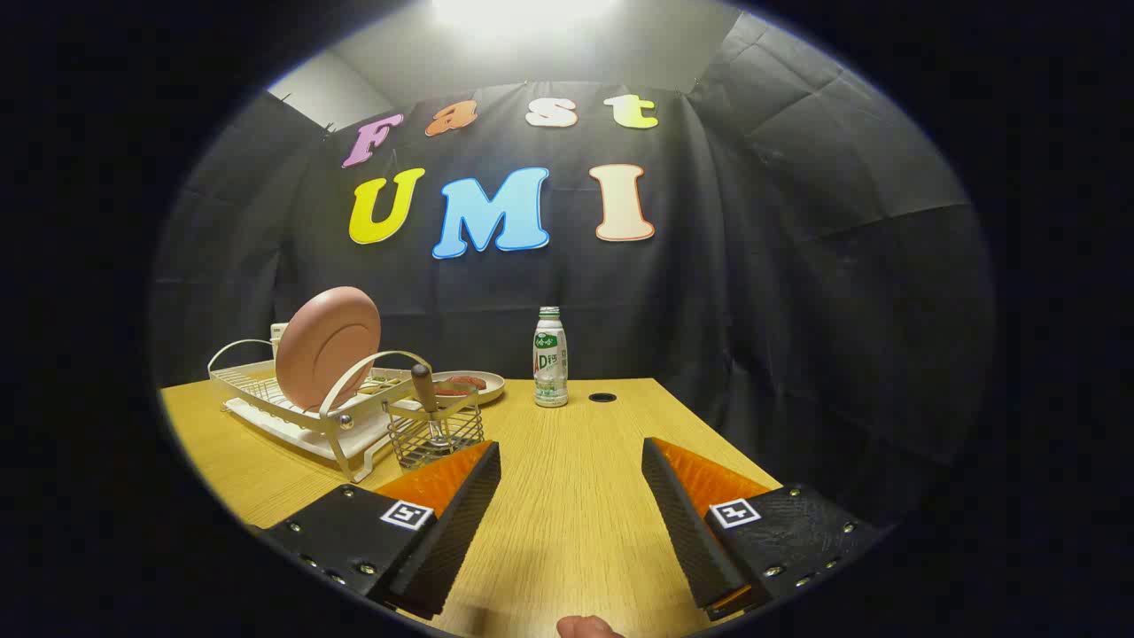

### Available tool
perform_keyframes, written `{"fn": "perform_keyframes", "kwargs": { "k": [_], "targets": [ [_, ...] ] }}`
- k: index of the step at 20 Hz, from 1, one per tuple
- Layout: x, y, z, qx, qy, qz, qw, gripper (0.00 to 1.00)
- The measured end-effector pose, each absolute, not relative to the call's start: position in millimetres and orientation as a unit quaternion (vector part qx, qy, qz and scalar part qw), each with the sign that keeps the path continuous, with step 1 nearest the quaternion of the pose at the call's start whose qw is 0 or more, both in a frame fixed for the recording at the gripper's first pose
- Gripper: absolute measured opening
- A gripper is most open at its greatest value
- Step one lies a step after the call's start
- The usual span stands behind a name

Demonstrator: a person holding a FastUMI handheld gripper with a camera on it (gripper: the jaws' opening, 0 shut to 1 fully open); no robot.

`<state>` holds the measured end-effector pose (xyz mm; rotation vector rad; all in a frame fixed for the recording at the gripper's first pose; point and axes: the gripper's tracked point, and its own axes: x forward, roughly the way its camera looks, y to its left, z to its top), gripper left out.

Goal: Take the plate from the dish rack, then take the spoon from the basket and place it into the plate.

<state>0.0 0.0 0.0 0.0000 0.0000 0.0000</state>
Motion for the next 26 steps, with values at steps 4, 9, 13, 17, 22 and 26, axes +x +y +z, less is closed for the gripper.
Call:
{"fn": "perform_keyframes", "kwargs": {
  "k": [4,9,13,17,22,26],
  "targets": [
    [34,-1,-5,0.000,0.015,-0.006,1.000,0.97],
    [77,-21,29,0.016,-0.012,-0.037,0.999,0.97],
    [77,-27,83,0.016,-0.025,-0.046,0.998,0.97],
    [53,-7,147,0.001,-0.032,-0.040,0.999,0.97],
    [39,41,201,-0.001,-0.030,-0.021,0.999,0.97],
    [36,80,233,0.007,-0.020,-0.022,1.000,0.97]
  ]
}}
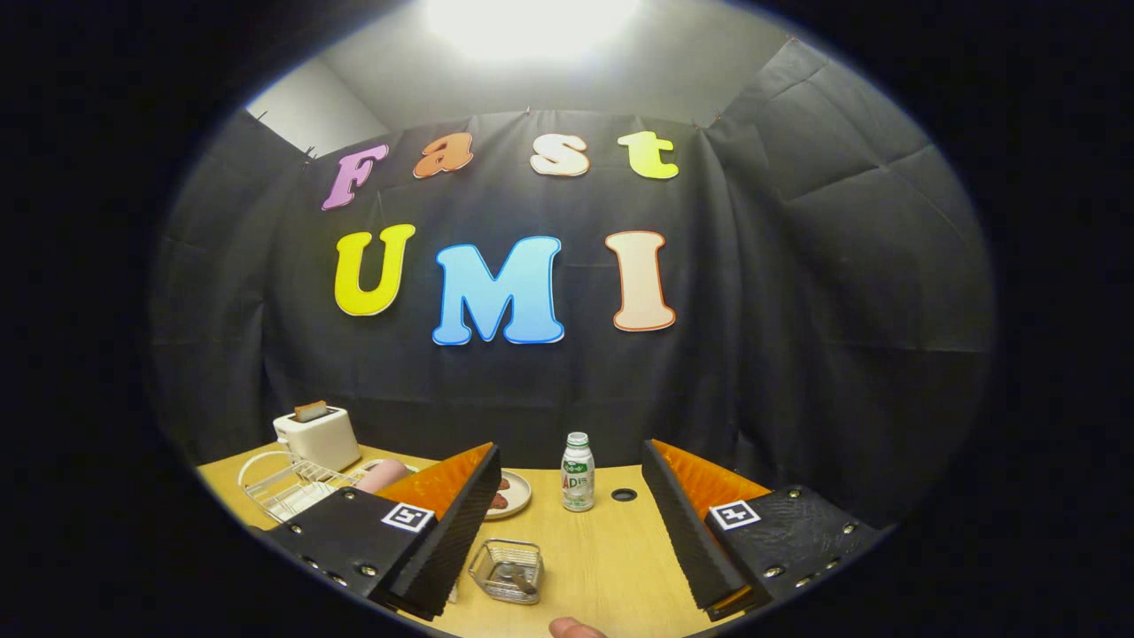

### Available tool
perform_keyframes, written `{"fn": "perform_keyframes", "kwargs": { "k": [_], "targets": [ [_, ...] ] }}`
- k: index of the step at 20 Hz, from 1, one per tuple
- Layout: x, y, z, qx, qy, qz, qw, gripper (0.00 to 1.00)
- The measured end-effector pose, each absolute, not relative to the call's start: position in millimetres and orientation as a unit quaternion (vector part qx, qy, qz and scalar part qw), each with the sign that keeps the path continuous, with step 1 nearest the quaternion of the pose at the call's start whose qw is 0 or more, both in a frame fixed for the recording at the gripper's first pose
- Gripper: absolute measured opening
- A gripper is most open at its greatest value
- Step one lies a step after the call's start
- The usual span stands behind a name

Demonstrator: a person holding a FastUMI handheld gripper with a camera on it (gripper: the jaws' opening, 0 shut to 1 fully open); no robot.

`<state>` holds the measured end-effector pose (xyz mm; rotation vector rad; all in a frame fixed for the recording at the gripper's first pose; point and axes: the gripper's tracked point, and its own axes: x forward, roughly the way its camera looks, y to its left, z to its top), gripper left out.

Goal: Take the plate from the dish rack, then take the spoon from the basket and place it into the plate.

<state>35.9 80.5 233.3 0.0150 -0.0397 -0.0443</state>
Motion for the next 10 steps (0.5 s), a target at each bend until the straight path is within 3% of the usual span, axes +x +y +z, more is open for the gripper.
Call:
{"fn": "perform_keyframes", "kwargs": {
  "k": [10],
  "targets": [
    [57,181,240,-0.001,0.091,-0.023,0.996,0.97]
  ]
}}
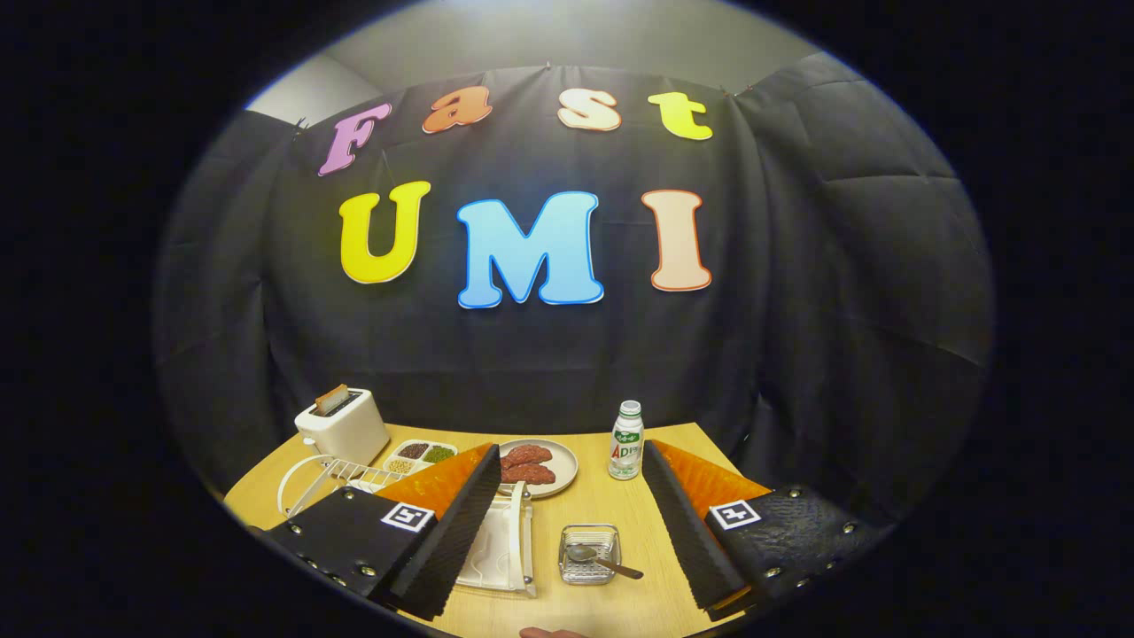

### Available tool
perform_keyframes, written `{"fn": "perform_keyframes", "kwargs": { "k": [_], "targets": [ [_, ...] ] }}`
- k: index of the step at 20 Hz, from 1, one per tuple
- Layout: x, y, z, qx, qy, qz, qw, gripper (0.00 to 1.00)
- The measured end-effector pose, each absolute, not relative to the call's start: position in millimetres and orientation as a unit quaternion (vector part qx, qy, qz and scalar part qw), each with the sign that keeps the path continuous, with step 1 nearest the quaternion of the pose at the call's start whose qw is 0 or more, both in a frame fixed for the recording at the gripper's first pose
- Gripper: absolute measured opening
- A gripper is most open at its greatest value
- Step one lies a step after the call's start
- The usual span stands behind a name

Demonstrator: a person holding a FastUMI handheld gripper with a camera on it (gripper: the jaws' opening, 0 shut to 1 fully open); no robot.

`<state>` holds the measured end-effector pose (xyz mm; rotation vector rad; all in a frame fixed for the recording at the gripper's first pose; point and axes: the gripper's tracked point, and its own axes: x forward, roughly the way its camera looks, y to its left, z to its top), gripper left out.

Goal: Take the plate from the dish rack, then take the spoon from the basket and place it into the plate.

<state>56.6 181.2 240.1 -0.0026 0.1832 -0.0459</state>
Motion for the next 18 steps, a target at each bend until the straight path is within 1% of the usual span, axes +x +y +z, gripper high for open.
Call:
{"fn": "perform_keyframes", "kwargs": {
  "k": [5,10,11,12,15,16,18],
  "targets": [
    [76,236,222,-0.010,0.161,-0.015,0.987,0.98],
    [99,270,181,-0.029,0.237,-0.037,0.970,0.96],
    [103,275,175,-0.029,0.246,-0.040,0.968,0.96],
    [108,279,169,-0.030,0.253,-0.046,0.966,0.94],
    [120,286,151,-0.033,0.270,-0.070,0.960,0.93],
    [123,285,145,-0.035,0.275,-0.082,0.957,0.92],
    [128,284,135,-0.041,0.282,-0.106,0.953,0.84]
  ]
}}
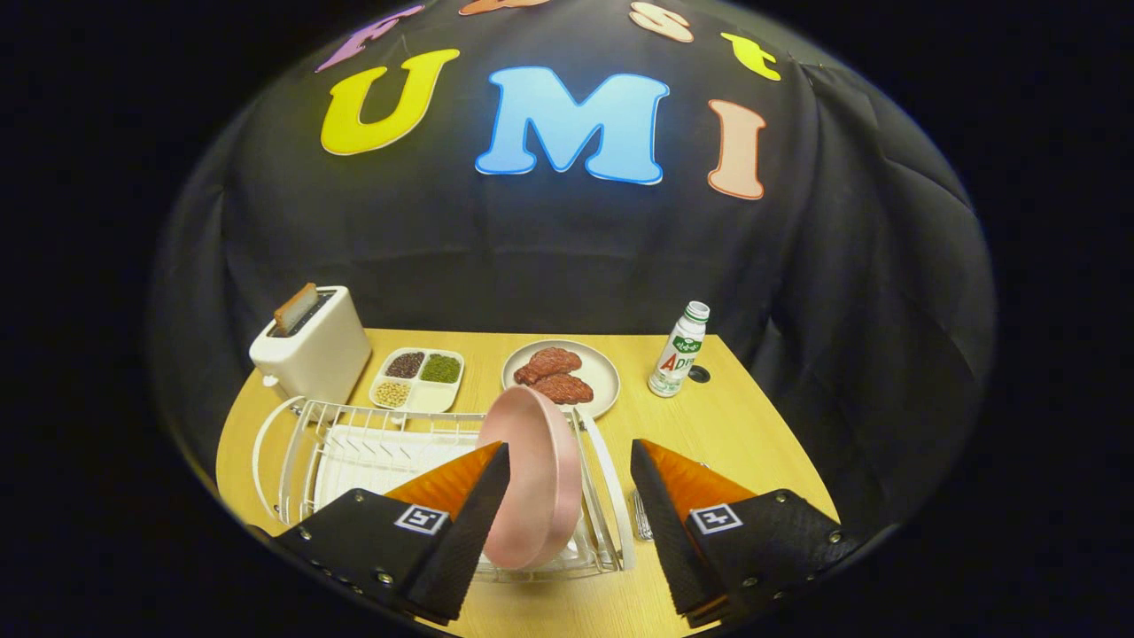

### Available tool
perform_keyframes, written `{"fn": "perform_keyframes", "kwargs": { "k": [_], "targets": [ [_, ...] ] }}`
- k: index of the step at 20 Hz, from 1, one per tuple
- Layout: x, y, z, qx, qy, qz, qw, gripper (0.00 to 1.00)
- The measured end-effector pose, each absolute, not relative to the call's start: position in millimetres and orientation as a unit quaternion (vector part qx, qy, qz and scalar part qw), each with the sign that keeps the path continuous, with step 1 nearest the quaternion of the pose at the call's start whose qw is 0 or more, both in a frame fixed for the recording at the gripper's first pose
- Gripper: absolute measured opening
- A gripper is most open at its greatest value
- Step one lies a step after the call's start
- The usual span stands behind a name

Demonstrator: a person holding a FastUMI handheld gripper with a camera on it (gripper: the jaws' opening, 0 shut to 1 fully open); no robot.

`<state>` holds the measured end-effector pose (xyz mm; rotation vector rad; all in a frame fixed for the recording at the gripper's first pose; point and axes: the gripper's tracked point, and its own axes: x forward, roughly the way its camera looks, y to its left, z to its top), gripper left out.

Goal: Take the plate from the dish rack, then take the spoon from the basket and place it into the plate.

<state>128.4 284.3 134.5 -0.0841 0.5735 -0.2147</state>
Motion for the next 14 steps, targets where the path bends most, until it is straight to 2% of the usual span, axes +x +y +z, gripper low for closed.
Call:
{"fn": "perform_keyframes", "kwargs": {
  "k": [3,4,6,9,10,11,13,14],
  "targets": [
    [132,278,122,-0.061,0.292,-0.151,0.943,0.76],
    [131,276,120,-0.063,0.291,-0.164,0.940,0.57],
    [136,283,111,-0.061,0.298,-0.161,0.939,0.29],
    [139,288,88,-0.068,0.328,-0.157,0.929,0.30],
    [129,288,108,-0.062,0.314,-0.160,0.934,0.20],
    [135,284,94,-0.062,0.318,-0.167,0.931,0.11],
    [137,282,95,-0.060,0.313,-0.178,0.931,0.11],
    [137,285,96,-0.063,0.316,-0.180,0.930,0.04]
  ]
}}
